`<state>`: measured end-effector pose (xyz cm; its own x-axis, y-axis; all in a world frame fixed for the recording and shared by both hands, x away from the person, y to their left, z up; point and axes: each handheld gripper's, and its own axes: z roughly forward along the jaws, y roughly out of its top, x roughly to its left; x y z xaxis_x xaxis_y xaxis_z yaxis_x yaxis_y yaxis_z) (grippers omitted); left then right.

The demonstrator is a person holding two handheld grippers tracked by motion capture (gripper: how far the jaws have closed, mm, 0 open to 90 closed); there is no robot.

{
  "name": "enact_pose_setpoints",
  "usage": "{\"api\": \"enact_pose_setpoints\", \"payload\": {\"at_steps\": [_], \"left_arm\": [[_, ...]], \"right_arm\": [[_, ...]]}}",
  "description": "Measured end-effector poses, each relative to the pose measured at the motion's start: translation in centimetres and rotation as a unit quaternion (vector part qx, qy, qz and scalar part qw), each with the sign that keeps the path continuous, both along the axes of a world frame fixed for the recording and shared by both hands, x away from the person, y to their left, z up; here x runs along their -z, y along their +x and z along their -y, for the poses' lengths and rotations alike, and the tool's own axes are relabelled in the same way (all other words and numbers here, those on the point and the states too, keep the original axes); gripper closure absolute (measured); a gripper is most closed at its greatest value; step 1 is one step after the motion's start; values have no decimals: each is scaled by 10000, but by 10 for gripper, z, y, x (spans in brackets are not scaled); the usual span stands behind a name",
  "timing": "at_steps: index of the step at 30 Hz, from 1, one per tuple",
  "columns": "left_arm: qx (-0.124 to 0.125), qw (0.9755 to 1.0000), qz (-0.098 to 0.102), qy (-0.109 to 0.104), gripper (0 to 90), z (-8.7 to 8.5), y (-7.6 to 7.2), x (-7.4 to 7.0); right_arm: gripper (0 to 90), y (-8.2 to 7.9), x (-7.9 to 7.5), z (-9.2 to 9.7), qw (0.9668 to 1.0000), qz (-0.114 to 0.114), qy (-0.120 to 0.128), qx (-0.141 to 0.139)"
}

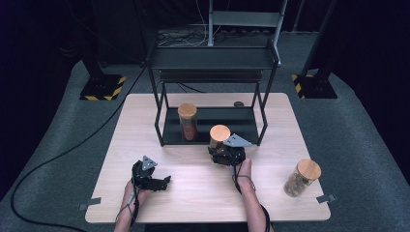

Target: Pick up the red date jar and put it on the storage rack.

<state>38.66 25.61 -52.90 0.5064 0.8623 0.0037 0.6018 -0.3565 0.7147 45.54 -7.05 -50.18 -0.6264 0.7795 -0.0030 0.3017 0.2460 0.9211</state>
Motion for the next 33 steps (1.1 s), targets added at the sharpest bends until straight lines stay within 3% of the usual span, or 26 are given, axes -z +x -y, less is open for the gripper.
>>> {"api": "enact_pose_setpoints", "payload": {"at_steps": [11,33], "left_arm": [[2,10000,-1,0,22,0,0,0],[-2,10000,-3,-5,22,0,0,0]], "right_arm": [[246,-2,-1,-2,10000,40,-63,-28],[246,-3,-10,3,10000,31,39,14]]}}
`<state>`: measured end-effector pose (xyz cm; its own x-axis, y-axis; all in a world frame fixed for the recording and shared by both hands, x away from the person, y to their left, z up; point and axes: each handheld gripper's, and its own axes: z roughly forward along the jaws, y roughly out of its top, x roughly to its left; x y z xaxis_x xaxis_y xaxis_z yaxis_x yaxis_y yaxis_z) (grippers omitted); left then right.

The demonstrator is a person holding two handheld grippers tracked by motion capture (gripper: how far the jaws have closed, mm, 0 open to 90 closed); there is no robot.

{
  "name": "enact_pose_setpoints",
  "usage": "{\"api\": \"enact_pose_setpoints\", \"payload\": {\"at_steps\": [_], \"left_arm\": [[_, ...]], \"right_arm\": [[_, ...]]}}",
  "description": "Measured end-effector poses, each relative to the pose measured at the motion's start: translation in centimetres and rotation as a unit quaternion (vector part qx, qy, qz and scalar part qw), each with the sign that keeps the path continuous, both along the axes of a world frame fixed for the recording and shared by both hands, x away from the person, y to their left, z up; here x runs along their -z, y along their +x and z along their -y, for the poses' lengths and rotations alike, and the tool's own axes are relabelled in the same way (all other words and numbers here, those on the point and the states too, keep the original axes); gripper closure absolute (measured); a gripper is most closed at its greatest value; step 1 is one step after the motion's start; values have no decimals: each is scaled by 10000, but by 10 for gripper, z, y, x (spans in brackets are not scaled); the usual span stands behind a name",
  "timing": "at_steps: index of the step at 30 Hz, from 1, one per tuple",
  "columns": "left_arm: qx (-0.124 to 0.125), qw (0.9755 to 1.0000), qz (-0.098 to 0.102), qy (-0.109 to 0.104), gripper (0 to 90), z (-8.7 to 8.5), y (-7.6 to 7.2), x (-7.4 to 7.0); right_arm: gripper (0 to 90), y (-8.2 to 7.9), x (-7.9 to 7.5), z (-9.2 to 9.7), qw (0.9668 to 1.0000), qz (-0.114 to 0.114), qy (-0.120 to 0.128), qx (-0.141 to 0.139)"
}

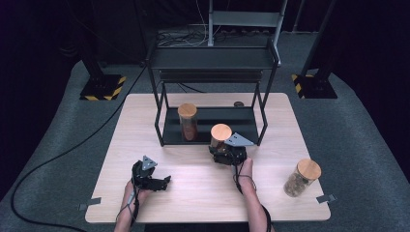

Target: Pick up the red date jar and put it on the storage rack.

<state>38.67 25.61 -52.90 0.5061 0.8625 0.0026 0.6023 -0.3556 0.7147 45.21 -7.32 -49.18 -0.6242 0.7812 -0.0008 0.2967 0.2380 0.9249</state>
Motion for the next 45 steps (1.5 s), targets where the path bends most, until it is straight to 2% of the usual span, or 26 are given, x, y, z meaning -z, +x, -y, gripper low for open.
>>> {"api": "enact_pose_setpoints", "payload": {"at_steps": [26,45], "left_arm": [[5,10000,0,4,22,0,0,0],[10,10000,2,1,22,0,0,0]], "right_arm": [[246,7,-20,-5,9999,143,-10,-41],[246,18,-27,-5,9998,208,-26,38]]}}
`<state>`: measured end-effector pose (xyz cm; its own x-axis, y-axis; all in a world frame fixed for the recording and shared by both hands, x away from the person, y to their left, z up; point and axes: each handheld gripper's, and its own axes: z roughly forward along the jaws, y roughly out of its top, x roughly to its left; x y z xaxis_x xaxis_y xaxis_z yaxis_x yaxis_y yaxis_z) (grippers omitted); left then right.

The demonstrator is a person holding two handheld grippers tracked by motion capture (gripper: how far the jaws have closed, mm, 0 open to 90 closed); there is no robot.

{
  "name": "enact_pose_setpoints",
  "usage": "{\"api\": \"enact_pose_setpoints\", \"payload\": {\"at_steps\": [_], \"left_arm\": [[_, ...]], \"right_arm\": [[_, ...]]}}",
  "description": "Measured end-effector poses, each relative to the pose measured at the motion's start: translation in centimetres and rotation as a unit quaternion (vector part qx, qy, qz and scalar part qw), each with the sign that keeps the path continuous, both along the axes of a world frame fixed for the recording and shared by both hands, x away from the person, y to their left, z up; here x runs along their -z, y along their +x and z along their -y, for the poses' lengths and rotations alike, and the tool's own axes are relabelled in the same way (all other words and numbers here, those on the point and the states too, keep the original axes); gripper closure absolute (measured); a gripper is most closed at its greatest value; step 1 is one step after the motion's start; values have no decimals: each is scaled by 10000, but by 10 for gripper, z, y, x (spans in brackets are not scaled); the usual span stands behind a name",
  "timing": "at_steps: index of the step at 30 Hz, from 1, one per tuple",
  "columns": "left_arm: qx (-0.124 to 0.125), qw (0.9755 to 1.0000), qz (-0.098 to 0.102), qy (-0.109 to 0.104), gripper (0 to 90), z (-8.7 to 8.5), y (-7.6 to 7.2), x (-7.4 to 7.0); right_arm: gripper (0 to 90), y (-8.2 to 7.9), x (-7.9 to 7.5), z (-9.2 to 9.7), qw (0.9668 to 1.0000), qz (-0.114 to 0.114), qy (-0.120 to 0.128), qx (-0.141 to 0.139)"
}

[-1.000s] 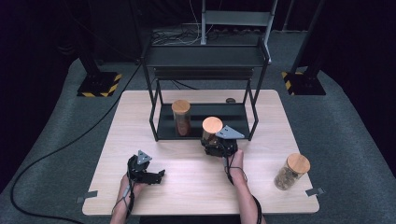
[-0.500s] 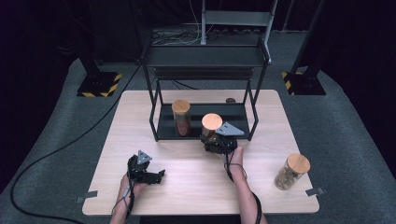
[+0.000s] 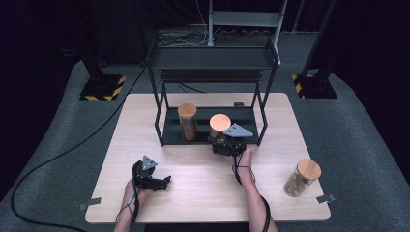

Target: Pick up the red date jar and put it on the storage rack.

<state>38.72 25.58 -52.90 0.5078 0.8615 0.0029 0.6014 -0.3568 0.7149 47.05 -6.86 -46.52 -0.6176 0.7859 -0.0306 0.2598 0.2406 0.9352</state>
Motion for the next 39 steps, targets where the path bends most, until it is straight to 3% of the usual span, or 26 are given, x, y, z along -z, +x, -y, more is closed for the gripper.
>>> {"api": "enact_pose_setpoints", "payload": {"at_steps": [39], "left_arm": [[0,10000,3,-5,23,0,0,0]], "right_arm": [[246,29,-10,-7,9999,17,-104,129]]}}
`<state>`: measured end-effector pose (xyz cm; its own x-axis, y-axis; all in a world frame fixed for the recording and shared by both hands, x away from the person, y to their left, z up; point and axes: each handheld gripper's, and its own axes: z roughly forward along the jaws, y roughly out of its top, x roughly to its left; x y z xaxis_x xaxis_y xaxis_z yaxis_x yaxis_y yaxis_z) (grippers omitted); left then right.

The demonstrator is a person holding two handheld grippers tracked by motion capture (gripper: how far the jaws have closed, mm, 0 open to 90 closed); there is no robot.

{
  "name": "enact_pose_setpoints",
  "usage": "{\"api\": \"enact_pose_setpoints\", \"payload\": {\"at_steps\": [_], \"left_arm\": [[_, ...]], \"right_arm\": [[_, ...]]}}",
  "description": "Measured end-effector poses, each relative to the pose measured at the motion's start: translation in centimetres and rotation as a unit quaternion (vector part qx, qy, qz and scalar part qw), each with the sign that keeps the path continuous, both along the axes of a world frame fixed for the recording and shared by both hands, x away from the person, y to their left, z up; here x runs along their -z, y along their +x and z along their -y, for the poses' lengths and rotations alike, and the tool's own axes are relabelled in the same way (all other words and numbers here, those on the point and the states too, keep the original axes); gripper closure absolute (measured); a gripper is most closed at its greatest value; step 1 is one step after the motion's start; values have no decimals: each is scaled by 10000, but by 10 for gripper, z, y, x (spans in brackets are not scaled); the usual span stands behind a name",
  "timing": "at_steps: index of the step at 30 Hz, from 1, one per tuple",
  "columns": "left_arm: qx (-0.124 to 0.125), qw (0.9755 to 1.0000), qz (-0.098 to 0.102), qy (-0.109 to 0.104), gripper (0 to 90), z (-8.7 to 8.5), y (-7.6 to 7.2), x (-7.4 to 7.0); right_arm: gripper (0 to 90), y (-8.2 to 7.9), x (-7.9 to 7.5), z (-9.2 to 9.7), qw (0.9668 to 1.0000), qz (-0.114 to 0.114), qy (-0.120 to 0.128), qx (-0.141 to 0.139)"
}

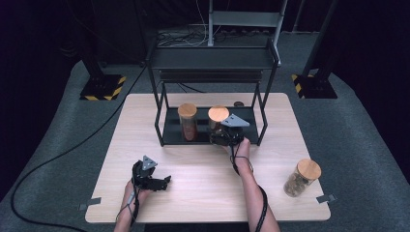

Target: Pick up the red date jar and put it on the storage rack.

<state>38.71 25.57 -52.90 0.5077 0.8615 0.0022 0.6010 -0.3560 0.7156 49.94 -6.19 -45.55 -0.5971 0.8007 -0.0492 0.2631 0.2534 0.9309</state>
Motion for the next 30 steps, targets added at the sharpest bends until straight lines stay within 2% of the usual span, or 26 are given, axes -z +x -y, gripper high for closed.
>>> {"api": "enact_pose_setpoints", "payload": {"at_steps": [30], "left_arm": [[0,10000,-1,1,23,0,0,0]], "right_arm": [[246,18,4,-6,9999,-28,-17,116]]}}
